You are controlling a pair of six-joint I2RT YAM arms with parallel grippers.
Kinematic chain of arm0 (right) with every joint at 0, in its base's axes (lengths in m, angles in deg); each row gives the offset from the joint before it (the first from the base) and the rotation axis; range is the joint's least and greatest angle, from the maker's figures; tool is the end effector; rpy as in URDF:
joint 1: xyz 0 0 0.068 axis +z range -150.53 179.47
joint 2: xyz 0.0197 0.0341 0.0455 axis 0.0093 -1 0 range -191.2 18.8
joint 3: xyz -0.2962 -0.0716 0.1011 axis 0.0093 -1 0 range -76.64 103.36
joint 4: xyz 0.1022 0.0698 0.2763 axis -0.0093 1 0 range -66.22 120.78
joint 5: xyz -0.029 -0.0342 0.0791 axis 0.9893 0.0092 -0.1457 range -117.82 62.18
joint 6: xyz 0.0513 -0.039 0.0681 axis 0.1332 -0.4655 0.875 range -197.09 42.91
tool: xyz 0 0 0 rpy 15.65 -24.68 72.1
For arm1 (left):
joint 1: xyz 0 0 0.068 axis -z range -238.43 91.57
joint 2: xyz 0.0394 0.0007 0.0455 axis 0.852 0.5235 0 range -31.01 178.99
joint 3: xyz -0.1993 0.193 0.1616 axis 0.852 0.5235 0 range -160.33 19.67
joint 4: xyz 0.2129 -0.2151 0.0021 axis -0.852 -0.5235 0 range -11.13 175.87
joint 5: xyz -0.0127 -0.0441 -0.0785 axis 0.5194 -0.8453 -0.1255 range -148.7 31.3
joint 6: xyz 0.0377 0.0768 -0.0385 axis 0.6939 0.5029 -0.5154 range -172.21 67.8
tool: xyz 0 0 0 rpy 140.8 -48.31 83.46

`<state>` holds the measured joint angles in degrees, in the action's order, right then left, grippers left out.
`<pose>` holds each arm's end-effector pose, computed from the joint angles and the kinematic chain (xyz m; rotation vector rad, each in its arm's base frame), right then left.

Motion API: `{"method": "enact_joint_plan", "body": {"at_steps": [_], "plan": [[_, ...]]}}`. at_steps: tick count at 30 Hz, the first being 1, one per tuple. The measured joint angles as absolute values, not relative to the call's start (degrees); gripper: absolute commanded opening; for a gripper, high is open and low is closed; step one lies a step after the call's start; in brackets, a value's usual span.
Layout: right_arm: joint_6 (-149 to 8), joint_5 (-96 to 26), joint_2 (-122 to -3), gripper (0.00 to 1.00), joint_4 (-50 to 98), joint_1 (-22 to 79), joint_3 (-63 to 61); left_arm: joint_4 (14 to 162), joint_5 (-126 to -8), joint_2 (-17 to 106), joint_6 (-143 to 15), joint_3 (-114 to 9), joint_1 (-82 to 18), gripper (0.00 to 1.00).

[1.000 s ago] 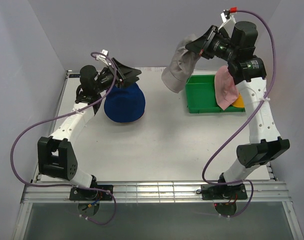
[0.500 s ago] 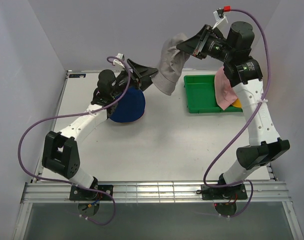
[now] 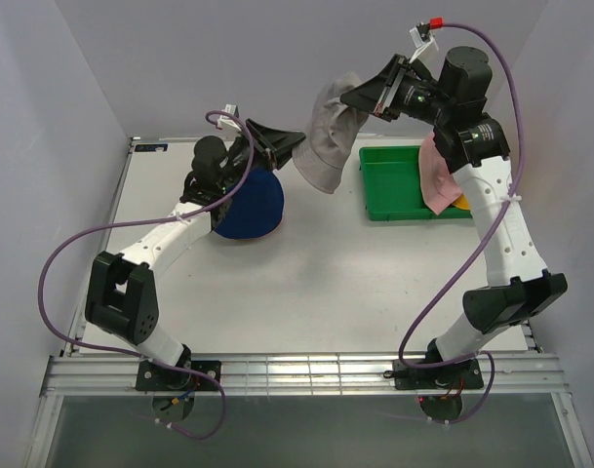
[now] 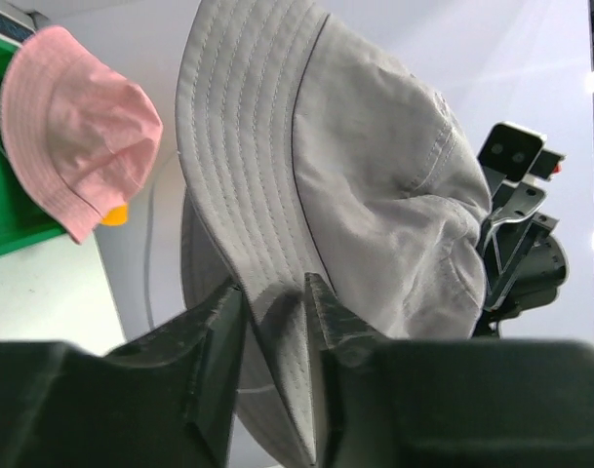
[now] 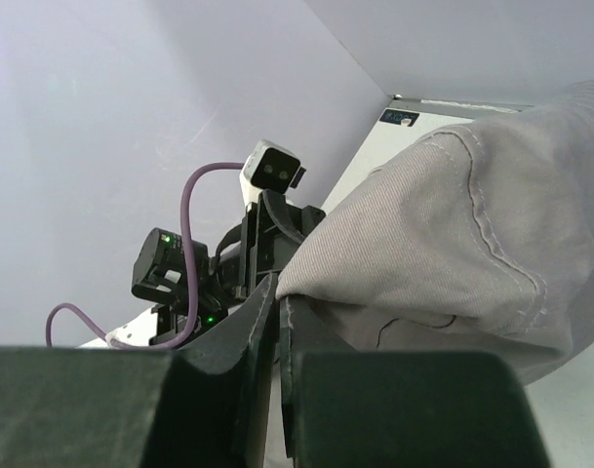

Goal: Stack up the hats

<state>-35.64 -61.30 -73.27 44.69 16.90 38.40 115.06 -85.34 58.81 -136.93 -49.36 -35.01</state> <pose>0.3850 0.1698 0.6000 -0.1557 1.6755 1.2394 0.4054 -0.2169 0.4027 -0.4599 1.6793 -1.8087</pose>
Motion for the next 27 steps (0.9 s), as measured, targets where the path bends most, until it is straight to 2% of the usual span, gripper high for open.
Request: {"method": "enact_joint_plan", "body": {"at_steps": [3,14,21,27], "plan": [[-36.49,-61.97,-73.27,0.08,45.23,16.92,38.29,115.08,-85.01,58.81,-136.34,-49.19,-35.41,0.26],[-42.35,-62.76,-75.30,0.08,51.40,19.59,38.27,114.97,-86.39,58.81,-133.83,-48.16,-39.27,0.01],[-45.17,-60.97,-80.50,0.08,54.55,22.76,39.21,114.95,-90.25,58.57,-131.80,-46.70,-45.04,0.00],[-45.84,-58.08,-88.13,0.08,57.12,26.73,44.61,114.47,-94.84,58.57,-130.16,-44.03,-51.73,0.00]]}}
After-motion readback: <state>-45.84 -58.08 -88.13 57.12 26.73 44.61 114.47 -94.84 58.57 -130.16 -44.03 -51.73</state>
